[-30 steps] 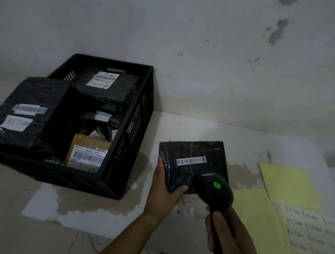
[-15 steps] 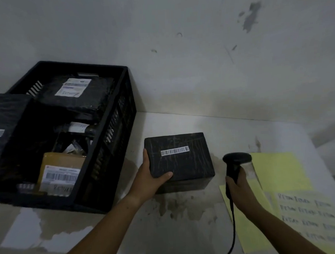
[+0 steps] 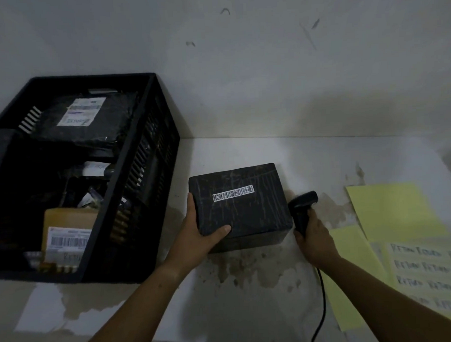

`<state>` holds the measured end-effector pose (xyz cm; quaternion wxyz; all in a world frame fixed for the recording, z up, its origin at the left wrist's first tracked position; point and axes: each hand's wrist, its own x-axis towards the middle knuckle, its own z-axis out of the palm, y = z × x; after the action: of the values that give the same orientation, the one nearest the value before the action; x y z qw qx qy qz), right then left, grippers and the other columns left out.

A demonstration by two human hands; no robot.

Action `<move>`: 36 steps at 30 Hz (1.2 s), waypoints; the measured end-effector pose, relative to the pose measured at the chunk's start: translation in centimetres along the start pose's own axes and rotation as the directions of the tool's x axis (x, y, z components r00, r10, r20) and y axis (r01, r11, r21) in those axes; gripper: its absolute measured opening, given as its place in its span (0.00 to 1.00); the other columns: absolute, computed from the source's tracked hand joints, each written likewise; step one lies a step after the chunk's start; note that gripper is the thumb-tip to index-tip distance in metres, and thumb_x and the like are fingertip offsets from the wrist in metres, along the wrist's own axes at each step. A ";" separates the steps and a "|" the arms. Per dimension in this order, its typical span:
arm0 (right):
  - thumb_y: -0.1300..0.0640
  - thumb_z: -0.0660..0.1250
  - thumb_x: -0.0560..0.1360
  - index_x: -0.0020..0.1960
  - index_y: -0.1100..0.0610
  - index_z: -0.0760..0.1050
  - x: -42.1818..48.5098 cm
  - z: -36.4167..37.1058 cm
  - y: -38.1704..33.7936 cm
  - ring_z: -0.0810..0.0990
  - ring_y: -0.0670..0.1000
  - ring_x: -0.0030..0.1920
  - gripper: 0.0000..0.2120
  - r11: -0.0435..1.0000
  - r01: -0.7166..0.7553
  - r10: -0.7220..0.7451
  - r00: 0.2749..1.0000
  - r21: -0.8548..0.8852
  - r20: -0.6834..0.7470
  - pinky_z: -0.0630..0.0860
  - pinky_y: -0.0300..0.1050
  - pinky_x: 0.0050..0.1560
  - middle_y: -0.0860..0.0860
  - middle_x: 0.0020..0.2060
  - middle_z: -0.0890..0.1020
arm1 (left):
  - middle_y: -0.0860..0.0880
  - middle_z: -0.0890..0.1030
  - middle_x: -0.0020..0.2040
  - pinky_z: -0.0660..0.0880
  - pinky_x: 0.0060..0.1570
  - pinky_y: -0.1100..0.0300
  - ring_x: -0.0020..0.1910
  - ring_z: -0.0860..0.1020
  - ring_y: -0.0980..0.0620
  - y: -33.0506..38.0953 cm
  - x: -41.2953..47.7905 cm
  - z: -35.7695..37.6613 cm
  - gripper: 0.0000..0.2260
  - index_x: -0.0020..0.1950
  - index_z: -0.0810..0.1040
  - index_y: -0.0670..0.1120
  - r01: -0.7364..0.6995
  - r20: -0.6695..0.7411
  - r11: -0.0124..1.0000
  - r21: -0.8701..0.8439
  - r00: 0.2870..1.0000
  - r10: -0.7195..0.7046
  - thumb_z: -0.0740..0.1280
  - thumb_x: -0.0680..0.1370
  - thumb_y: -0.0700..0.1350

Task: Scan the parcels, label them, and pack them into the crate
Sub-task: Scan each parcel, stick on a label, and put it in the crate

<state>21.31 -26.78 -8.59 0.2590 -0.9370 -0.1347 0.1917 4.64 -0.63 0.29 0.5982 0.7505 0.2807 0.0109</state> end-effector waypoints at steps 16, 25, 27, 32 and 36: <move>0.46 0.67 0.78 0.81 0.50 0.44 -6.1 -4.4 3.8 0.67 0.54 0.72 0.42 0.985 0.135 -0.145 0.984 0.105 0.102 0.71 0.52 0.67 0.51 0.77 0.60 | 0.52 0.48 0.84 0.48 0.80 0.49 0.83 0.45 0.51 4.7 -2.6 4.8 0.35 0.82 0.58 0.50 -0.269 -0.036 0.677 0.685 0.916 0.401 0.62 0.79 0.64; 0.52 0.67 0.78 0.75 0.39 0.55 -13.2 -11.1 15.1 0.71 0.46 0.63 0.31 0.988 0.070 -0.073 0.997 0.137 0.016 0.71 0.41 0.59 0.41 0.69 0.68 | 0.46 0.60 0.82 0.41 0.79 0.43 0.82 0.51 0.42 5.4 -2.7 23.9 0.26 0.76 0.69 0.49 -0.659 0.505 0.398 0.638 0.749 0.430 0.62 0.78 0.50; 0.53 0.67 0.78 0.74 0.39 0.58 -13.4 -12.3 17.7 0.72 0.47 0.64 0.29 0.989 0.041 -0.042 0.999 0.144 0.001 0.71 0.43 0.59 0.41 0.68 0.69 | 0.46 0.58 0.82 0.39 0.79 0.47 0.82 0.50 0.42 5.2 -2.5 27.6 0.25 0.76 0.69 0.49 -0.689 0.548 0.410 0.598 0.724 0.419 0.61 0.78 0.50; 0.56 0.67 0.78 0.74 0.48 0.65 -11.6 -15.1 22.4 0.72 0.49 0.65 0.26 0.991 0.040 -0.033 0.998 0.129 -0.056 0.73 0.47 0.62 0.45 0.68 0.71 | 0.48 0.45 0.84 0.36 0.80 0.50 0.81 0.39 0.48 4.5 -1.2 34.2 0.29 0.82 0.57 0.50 -0.608 0.586 0.499 0.617 0.778 0.224 0.58 0.82 0.53; 0.57 0.67 0.77 0.71 0.51 0.69 -8.2 -16.6 24.1 0.72 0.50 0.66 0.23 0.994 0.058 -0.049 0.995 0.090 -0.091 0.70 0.46 0.64 0.48 0.67 0.73 | 0.47 0.33 0.82 0.38 0.79 0.46 0.81 0.35 0.43 4.4 0.8 36.9 0.39 0.83 0.41 0.52 -0.529 0.579 0.435 0.729 0.815 0.022 0.61 0.82 0.62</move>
<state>24.85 -56.86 -6.07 0.3129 -0.9276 -0.1392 0.1491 20.14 -33.74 -6.51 0.1747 0.9587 -0.0459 -0.2197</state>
